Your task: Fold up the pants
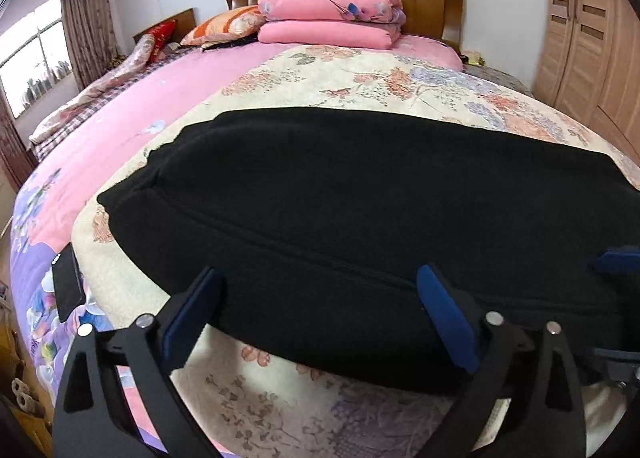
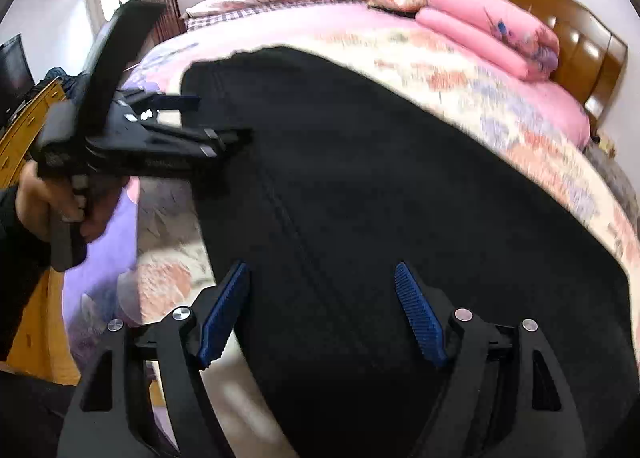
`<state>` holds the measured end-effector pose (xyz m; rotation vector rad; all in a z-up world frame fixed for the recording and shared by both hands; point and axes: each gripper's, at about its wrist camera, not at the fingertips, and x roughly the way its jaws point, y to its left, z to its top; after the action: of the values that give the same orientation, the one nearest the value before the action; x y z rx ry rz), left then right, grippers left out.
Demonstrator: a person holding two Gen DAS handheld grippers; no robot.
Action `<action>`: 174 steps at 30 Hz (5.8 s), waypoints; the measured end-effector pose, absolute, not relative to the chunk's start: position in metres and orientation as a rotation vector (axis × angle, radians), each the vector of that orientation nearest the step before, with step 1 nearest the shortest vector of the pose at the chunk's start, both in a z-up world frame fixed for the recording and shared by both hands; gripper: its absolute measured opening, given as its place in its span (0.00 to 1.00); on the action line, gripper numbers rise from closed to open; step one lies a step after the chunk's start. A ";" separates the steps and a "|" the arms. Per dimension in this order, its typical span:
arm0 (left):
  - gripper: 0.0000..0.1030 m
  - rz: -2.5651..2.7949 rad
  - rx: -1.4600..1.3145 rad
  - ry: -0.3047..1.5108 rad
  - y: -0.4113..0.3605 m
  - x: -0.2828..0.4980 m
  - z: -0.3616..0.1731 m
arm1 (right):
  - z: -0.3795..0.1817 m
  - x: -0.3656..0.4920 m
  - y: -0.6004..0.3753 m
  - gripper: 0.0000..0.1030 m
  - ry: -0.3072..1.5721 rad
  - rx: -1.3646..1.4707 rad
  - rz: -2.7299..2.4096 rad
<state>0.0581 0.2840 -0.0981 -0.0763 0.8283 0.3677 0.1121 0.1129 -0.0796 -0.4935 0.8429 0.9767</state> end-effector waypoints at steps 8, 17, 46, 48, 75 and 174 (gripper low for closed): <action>0.98 0.372 -0.084 0.860 0.286 0.066 -0.075 | -0.078 0.119 0.113 0.75 0.902 -0.492 1.018; 0.97 0.262 0.007 0.912 0.277 0.193 -0.067 | -0.075 0.249 0.096 0.79 0.951 -0.376 0.814; 0.99 0.301 -0.062 0.939 0.351 0.223 -0.110 | -0.100 0.344 0.000 0.95 1.000 -0.132 0.531; 0.99 0.300 -0.065 0.939 0.351 0.223 -0.111 | -0.096 0.341 -0.002 0.95 0.969 -0.127 0.470; 0.98 -0.126 0.036 0.867 0.099 0.212 -0.048 | -0.067 0.261 -0.103 0.96 0.973 -0.032 0.455; 0.97 0.429 -0.833 0.693 0.449 -0.096 -0.075 | -0.090 0.116 0.318 0.70 0.696 -0.897 1.042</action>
<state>-0.0955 0.4493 -0.0746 -0.8332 0.6935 0.4290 0.1163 0.3184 -0.0900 -0.8972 0.6957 1.0422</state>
